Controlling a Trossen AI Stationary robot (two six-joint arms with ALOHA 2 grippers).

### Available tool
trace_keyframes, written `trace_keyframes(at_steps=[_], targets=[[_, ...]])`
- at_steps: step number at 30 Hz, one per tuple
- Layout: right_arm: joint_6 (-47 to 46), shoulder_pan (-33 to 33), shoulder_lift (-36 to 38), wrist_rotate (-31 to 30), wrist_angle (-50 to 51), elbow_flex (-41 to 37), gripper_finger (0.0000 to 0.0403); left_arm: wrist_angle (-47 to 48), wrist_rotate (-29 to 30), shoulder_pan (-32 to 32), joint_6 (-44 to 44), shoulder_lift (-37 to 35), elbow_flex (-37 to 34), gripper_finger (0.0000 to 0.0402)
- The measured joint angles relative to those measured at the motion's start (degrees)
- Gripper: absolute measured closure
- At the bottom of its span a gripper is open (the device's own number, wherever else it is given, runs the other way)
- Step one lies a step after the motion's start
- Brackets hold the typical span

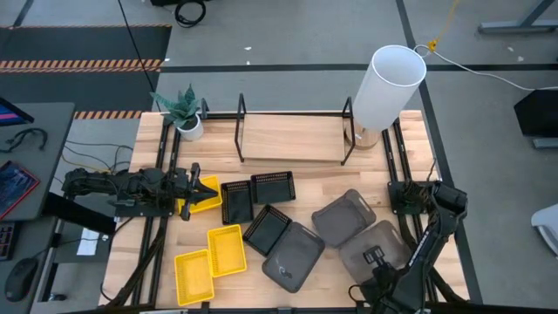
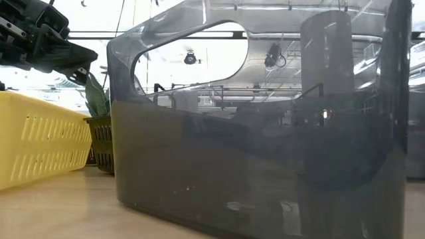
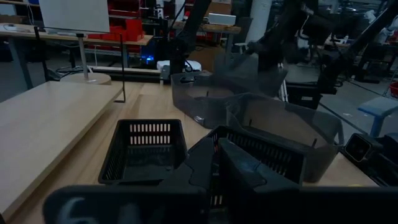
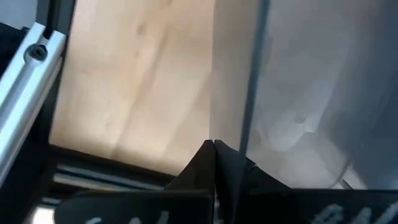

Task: Stack baskets on shelf by color
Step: Stack the bottom right gray bin on the top gray bin

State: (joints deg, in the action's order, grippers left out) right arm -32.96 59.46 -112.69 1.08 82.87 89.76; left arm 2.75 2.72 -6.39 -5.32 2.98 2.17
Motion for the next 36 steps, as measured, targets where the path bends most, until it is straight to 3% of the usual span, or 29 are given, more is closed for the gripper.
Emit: trace_keyframes(at_steps=[12,24,29,36], targets=[[0.0,-2.7,11.9,-12.8,2.9,3.7,0.0399,0.0,0.0,0.0,0.0,0.0,0.0,0.0376],[9.8,-12.6,12.9,-15.1,5.7,3.7,0.0399,0.0,0.0,0.0,0.0,0.0,0.0,0.0368],[11.0,-13.9,14.1,-15.1,7.2,3.6,0.0399,0.0,0.0,0.0,0.0,0.0,0.0,0.0375],[11.0,-13.8,21.2,-15.5,7.2,3.6,0.0399,0.0,0.0,0.0,0.0,0.0,0.0,0.037]])
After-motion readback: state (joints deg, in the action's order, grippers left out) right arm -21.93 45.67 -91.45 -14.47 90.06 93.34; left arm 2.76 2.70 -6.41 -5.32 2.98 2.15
